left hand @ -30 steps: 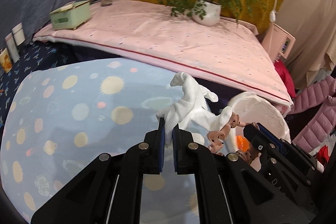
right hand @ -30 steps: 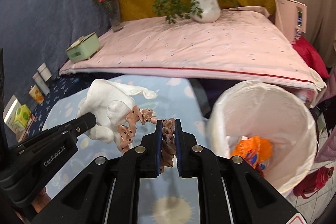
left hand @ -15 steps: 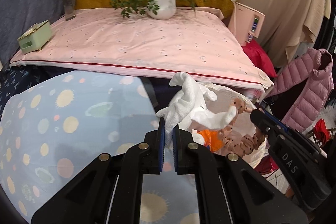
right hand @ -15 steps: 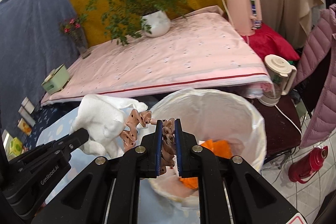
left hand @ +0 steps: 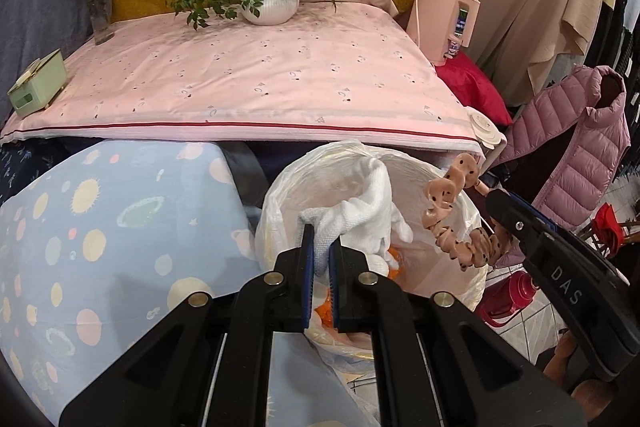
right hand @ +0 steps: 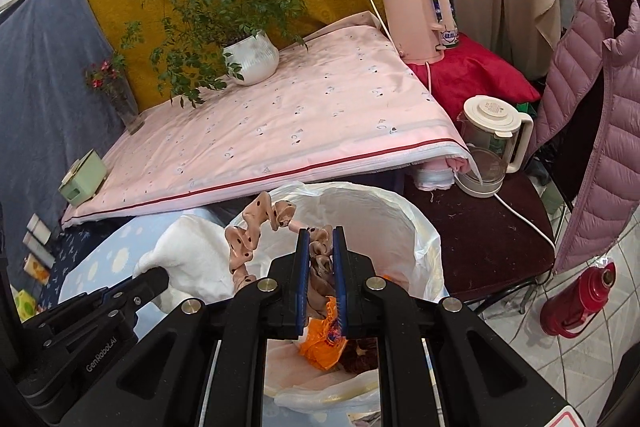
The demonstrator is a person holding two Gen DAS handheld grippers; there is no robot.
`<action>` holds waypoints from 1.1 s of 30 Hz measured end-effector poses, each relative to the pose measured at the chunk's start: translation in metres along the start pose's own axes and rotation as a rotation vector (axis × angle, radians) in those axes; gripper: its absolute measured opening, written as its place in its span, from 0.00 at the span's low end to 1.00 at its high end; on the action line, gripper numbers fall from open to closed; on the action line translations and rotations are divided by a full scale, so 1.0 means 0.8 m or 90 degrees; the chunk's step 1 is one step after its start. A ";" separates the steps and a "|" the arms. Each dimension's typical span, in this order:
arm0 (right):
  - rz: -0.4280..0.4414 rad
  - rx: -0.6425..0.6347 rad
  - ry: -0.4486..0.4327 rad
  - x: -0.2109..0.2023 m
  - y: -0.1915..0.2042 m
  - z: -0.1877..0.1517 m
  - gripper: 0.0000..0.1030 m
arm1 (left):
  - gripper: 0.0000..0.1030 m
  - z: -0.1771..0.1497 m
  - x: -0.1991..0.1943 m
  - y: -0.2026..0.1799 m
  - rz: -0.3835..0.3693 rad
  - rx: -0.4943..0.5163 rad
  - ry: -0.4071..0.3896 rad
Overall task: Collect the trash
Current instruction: 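Carry gloves and scrunchie over the bin and open both tools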
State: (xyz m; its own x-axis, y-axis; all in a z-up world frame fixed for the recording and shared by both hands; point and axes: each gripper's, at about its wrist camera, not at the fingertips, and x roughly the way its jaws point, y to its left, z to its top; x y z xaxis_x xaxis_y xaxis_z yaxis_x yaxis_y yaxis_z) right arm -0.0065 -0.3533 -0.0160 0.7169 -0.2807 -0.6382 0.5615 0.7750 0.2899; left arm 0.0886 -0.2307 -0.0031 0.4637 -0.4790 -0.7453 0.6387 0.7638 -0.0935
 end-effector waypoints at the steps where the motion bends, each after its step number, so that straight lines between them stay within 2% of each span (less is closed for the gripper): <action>1: 0.000 -0.001 0.001 0.002 0.000 0.000 0.11 | 0.06 0.000 0.002 -0.001 -0.001 0.000 0.002; 12: 0.006 -0.010 0.023 0.025 0.003 0.000 0.11 | 0.09 -0.001 0.024 -0.003 -0.008 -0.005 0.021; 15: 0.007 -0.013 0.027 0.031 0.005 0.000 0.13 | 0.20 -0.001 0.026 0.000 -0.007 -0.011 0.023; 17: 0.009 -0.012 0.029 0.033 0.006 0.000 0.18 | 0.32 -0.002 0.025 0.002 0.001 -0.013 0.020; 18: 0.011 -0.011 0.030 0.034 0.006 0.000 0.18 | 0.41 -0.002 0.025 0.003 0.004 -0.016 0.018; 19: 0.013 -0.009 0.030 0.034 0.006 -0.001 0.19 | 0.46 -0.002 0.024 0.005 0.008 -0.020 0.015; 27: 0.017 -0.019 0.037 0.037 0.014 -0.004 0.29 | 0.50 -0.005 0.019 0.021 0.024 -0.037 0.011; 33: 0.020 -0.038 0.045 0.034 0.023 -0.010 0.32 | 0.53 -0.012 0.009 0.030 0.033 -0.045 0.003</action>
State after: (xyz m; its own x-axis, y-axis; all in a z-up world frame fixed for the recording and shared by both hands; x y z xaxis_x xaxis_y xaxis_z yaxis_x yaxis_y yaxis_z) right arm 0.0199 -0.3421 -0.0333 0.7021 -0.2166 -0.6783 0.5118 0.8158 0.2693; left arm 0.1010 -0.2117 -0.0170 0.4924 -0.4356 -0.7535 0.5687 0.8164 -0.1003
